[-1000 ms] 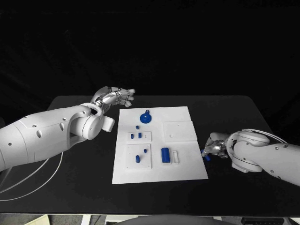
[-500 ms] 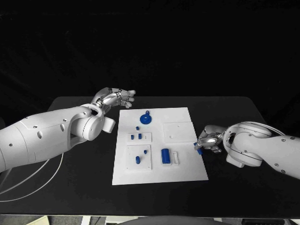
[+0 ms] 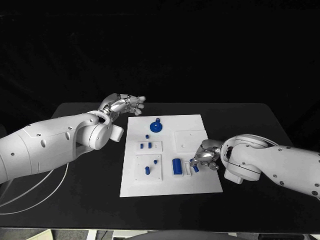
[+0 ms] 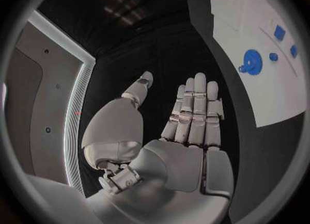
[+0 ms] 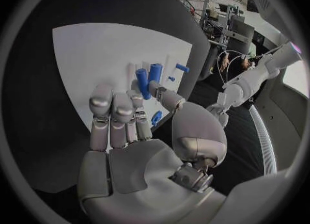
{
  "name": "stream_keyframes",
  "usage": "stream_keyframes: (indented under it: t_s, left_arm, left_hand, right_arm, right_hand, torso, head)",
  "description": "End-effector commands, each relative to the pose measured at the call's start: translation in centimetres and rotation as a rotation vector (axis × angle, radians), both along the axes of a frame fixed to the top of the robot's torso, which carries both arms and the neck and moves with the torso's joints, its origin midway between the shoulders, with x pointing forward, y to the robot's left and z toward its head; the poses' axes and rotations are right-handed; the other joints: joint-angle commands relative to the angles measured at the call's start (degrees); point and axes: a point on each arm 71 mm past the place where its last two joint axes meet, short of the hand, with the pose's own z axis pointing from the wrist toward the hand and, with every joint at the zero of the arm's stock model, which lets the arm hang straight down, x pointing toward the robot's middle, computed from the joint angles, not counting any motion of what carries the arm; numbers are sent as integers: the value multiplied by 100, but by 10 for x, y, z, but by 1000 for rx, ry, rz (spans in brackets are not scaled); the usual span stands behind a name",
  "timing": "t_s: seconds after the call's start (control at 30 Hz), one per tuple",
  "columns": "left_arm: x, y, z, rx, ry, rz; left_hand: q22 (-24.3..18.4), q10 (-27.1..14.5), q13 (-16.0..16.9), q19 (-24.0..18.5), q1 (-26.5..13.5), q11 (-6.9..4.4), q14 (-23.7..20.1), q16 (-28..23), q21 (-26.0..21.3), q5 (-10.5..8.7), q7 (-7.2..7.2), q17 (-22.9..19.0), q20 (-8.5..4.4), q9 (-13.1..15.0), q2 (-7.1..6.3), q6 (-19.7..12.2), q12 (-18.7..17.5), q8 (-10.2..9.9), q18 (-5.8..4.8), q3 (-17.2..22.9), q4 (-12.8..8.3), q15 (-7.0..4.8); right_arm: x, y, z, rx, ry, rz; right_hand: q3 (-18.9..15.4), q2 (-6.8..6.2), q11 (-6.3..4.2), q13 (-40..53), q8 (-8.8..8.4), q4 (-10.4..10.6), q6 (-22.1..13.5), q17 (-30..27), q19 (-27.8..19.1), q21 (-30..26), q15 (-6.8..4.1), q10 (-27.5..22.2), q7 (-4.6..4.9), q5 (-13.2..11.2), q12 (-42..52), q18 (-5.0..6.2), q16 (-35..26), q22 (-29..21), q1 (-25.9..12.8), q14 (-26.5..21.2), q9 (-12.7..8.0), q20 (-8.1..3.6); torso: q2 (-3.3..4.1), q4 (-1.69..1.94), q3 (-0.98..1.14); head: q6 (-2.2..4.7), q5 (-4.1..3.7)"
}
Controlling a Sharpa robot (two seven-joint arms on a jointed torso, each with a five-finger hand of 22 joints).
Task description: Assemble the parts on the task board
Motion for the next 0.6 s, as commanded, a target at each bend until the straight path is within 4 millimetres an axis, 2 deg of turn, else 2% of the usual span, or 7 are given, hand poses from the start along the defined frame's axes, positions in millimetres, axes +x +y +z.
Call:
stream_keyframes:
  t_s: [0.03,0.27,0.6]
  left_arm:
    - [0,-3,1,-10,-1,-18]
    - [0,-3,1,-10,-1,-18]
    - [0,-3,1,-9,2,-19]
  left_hand:
    - [10,-22,-10,54,-29,-4,41,-20,-34,-7,-29,10,-3,-7,32,-9,29,19,115,-5,13,-8]
    - [11,-22,-10,54,-31,-4,41,-23,-36,-7,-29,12,-3,-7,33,-8,29,20,115,-6,15,-8]
    - [13,-22,-11,54,-37,-4,42,-26,-39,-9,-30,16,-3,-9,33,-8,29,21,115,-7,18,-8]
  right_arm:
    - [0,3,-5,-17,2,17]
    - [-2,8,-15,-38,-4,33]
    - [3,10,-18,-54,-18,27]
  right_hand:
    - [-38,51,-12,0,-9,-13,64,10,-24,40,-28,44,3,-17,-4,345,27,96,-57,8,-12,32]
    - [-72,69,-14,3,-12,-5,72,15,-29,45,-30,42,1,-18,-6,345,31,95,-132,3,-21,31]
    - [-101,67,-16,7,-15,16,79,18,-31,48,-33,42,-1,-24,-7,345,34,92,-195,1,-28,28]
  torso:
    - [2,-1,4]
    - [2,-10,7]
    - [2,-8,10]
  head:
    - [-4,14]
    - [-13,20]
    - [-16,36]
